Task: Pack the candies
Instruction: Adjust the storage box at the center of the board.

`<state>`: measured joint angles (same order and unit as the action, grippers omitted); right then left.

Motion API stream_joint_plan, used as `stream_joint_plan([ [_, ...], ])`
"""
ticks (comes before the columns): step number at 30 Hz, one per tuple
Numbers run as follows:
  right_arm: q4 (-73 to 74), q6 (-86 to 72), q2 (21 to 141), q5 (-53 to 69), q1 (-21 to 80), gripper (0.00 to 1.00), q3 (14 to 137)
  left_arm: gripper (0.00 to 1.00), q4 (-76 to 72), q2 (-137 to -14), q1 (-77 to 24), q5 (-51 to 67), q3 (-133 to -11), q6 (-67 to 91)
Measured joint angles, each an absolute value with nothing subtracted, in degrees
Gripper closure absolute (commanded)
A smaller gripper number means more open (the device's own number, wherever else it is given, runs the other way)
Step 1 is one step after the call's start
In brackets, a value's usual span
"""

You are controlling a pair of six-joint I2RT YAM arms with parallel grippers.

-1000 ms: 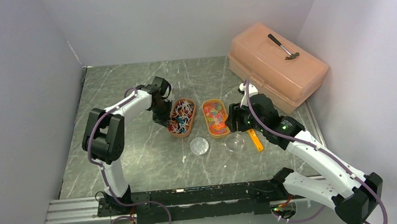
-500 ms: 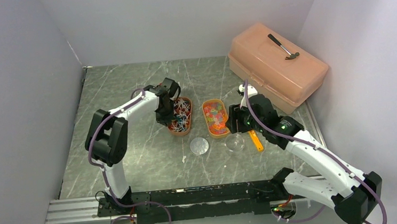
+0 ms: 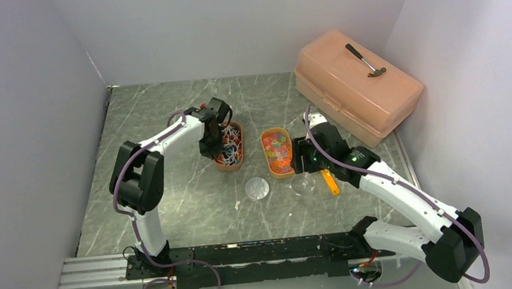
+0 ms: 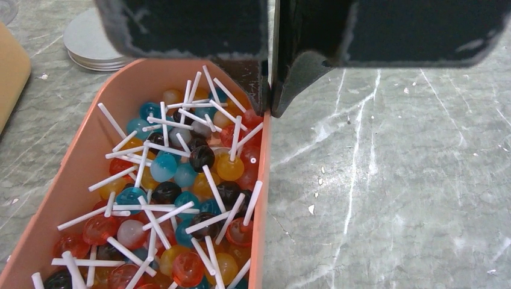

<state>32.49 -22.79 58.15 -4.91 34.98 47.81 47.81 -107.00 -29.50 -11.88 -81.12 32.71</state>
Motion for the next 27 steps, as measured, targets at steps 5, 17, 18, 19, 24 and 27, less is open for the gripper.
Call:
stream_joint_plan([
  [5,31.8,-23.2,61.6,-6.2,35.0,0.38,47.8,0.89,47.0,-107.0,-29.5,-11.8,-80.2,33.0],
  [17,27.8,-23.6,72.1,-8.5,33.1,0.43,50.9,0.7,44.4,-105.4,-29.5,-11.1,-76.5,33.7],
  [18,27.3,-23.6,72.9,-8.4,32.7,0.44,51.2,0.67,44.4,-104.7,-29.5,-11.0,-76.2,33.7],
  [19,26.9,-23.6,73.7,-8.4,32.2,0.45,51.5,0.65,44.6,-104.1,-29.5,-10.8,-76.1,33.8],
  [24,24.7,-23.1,77.4,-7.8,29.2,0.53,52.4,0.58,45.2,-101.7,-29.5,-10.3,-76.1,33.7],
  [27,23.5,-22.9,79.6,-6.8,27.2,0.54,52.8,0.52,46.0,-99.7,-29.5,-10.3,-76.1,33.6],
])
